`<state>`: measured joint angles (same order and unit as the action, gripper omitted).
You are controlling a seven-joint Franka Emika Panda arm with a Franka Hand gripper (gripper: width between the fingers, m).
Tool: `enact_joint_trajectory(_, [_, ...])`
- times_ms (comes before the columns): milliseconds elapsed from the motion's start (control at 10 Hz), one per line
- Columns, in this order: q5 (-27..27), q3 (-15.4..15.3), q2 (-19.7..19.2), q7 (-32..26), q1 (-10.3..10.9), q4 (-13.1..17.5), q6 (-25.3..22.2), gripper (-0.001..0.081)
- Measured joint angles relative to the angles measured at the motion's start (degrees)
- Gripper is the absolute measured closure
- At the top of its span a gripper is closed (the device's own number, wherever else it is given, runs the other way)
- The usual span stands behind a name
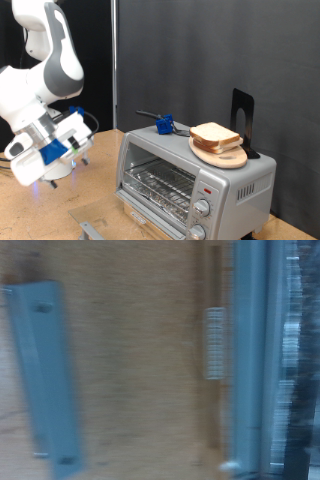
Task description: Make a piece of toast with the oven
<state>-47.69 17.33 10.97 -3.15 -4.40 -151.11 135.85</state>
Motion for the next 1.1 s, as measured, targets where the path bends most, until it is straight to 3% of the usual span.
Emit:
enact_joint_trajectory(200, [-0.86, -0.07, 1.81, 0.44, 0.15, 2.52, -8.30, 0.0006])
enact_joint_trajectory(300, [-1.43, -0.45, 2.62, 1.08, 0.38, 3.43, -9.65, 0.0006])
enact_joint_trajectory(500, [-1.63, -3.07, 4.79, 5.36, 0.71, 3.71, -7.02, 0.0006])
enact_joint_trajectory(800, [-4.06, -2.64, 4.51, 4.61, 0.81, 4.10, -10.34, 0.0006])
enact_joint_trajectory(1100, [-9.24, -4.69, 5.86, 5.68, 2.91, 6.40, -11.79, 0.0006])
